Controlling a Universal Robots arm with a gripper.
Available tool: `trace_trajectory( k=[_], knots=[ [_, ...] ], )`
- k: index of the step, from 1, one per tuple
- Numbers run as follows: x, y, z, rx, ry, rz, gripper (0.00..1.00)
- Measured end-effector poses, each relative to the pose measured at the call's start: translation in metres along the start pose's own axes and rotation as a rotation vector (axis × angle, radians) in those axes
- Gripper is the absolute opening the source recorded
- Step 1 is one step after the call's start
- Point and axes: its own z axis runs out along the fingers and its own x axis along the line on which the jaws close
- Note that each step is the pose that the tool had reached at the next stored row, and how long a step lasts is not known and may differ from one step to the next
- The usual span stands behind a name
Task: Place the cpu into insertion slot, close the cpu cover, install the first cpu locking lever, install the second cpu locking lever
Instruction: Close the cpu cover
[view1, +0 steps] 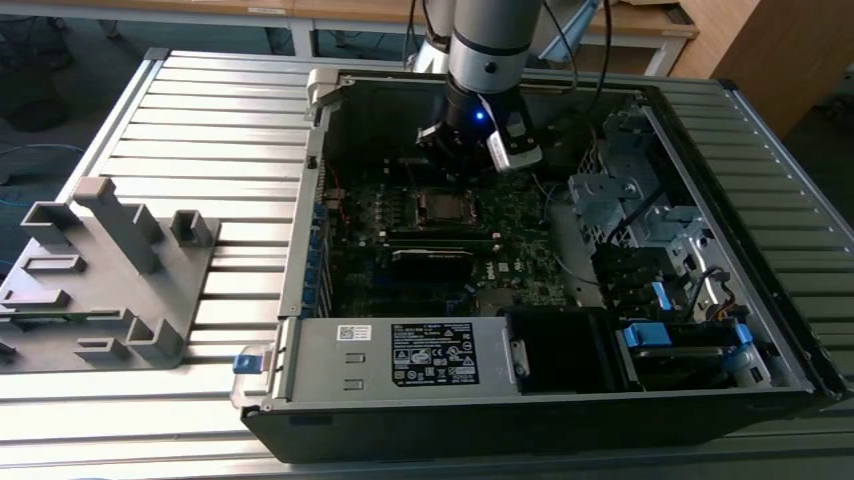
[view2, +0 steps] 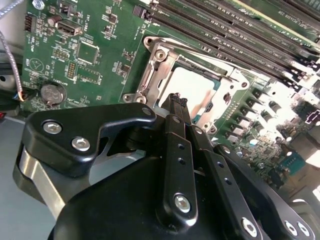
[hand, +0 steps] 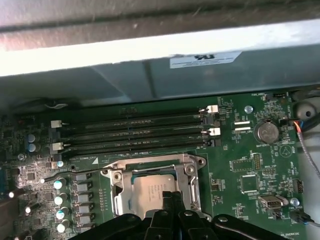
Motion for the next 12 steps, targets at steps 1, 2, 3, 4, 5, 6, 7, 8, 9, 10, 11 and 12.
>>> trace_trajectory(
  k=[1, 2, 3, 4, 5, 6, 7, 8, 9, 10, 11, 12],
  knots=[
    [0.0006, -0.0001, 0.0011, -0.0001, -0.001, -0.002, 0.11],
    [0.0013, -0.0002, 0.002, -0.0001, -0.0021, -0.003, 0.11],
    [0.002, -0.0003, 0.0029, 0.0001, -0.0037, -0.004, 0.11],
    [0.0026, -0.0004, 0.0035, 0.0006, -0.0052, -0.006, 0.11],
    [0.0032, -0.0005, 0.0039, 0.0018, -0.0068, -0.007, 0.11],
    [0.0038, -0.0006, 0.0042, 0.004, -0.0082, -0.009, 0.11],
    [0.0046, -0.0007, 0.0044, 0.007, -0.0096, -0.01, 0.11],
    [0.0055, -0.0008, 0.0045, 0.0109, -0.0112, -0.011, 0.11],
    [0.0063, -0.0009, 0.0047, 0.0145, -0.0128, -0.012, 0.11],
    [0.0071, -0.001, 0.0049, 0.0179, -0.0144, -0.013, 0.11],
    [0.0079, -0.0011, 0.0052, 0.0191, -0.0158, -0.014, 0.11],
    [0.0087, -0.0013, 0.0054, 0.0191, -0.017, -0.015, 0.11]
  ],
)
